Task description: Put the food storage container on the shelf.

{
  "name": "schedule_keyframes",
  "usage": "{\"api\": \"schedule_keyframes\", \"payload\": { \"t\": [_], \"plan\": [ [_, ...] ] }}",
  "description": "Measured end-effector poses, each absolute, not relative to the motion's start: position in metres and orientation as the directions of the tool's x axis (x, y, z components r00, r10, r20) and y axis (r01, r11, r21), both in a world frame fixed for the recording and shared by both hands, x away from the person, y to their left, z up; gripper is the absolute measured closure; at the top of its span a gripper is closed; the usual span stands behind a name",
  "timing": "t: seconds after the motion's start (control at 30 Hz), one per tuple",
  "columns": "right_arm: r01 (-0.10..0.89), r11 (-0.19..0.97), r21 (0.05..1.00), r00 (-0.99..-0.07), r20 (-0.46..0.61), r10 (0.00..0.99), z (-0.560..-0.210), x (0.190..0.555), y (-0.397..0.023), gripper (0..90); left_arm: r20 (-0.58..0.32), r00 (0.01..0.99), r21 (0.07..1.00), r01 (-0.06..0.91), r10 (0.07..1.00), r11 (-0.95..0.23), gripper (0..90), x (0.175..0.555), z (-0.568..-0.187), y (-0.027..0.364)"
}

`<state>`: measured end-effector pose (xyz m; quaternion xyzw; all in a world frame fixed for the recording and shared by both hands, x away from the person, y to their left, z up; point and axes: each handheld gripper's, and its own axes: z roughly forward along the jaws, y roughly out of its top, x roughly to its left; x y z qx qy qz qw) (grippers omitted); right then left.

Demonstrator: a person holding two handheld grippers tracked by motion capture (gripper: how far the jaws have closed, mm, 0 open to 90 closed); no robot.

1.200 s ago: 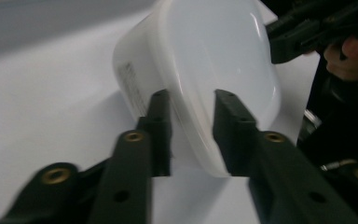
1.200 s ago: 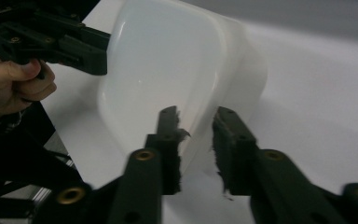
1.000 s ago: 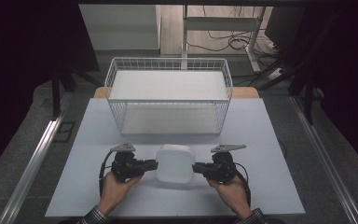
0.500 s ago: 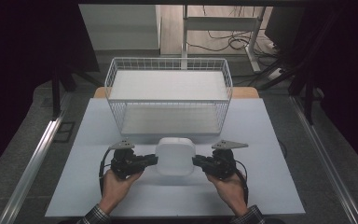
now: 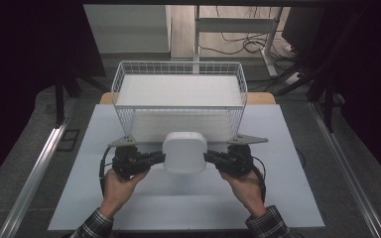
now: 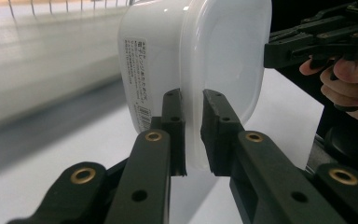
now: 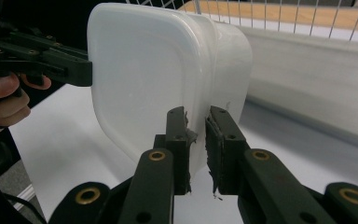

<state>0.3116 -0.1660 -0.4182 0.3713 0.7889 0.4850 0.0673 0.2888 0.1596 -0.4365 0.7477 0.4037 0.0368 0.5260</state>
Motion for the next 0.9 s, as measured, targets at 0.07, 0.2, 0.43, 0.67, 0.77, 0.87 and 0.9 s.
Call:
{"api": "schedule_keyframes", "payload": {
  "t": [0.07,0.2,0.43,0.67,0.77,0.87,0.9],
  "plan": [
    [0.518,0.249,0.818,-0.717,0.257,0.649,-0.414,0.314,-0.165,79.0,-0.359,0.674,0.821,0.557,0.646,-0.124,80.7,0.291,-0.429,0.160],
    [0.502,0.242,0.830,-0.721,0.247,0.648,-0.400,0.321,-0.163,79.0,-0.340,0.676,0.832,0.540,0.654,-0.125,80.7,0.297,-0.414,0.161],
    [0.474,0.243,0.846,-0.725,0.219,0.652,-0.378,0.332,-0.161,78.9,-0.320,0.676,0.848,0.517,0.664,-0.118,80.7,0.307,-0.391,0.162],
    [0.440,0.228,0.869,-0.729,0.197,0.655,-0.345,0.347,-0.156,78.8,-0.302,0.680,0.863,0.493,0.668,-0.111,80.7,0.323,-0.358,0.165],
    [0.430,0.222,0.875,-0.730,0.193,0.655,-0.333,0.353,-0.154,78.8,-0.294,0.684,0.867,0.485,0.668,-0.115,80.7,0.330,-0.346,0.168],
    [0.422,0.218,0.880,-0.731,0.188,0.656,-0.326,0.358,-0.153,78.8,-0.297,0.683,0.868,0.485,0.668,-0.110,80.7,0.336,-0.338,0.169],
    [0.419,0.216,0.882,-0.730,0.186,0.658,-0.322,0.360,-0.152,78.8,-0.297,0.682,0.868,0.484,0.669,-0.108,80.7,0.340,-0.333,0.170]
  ]
}}
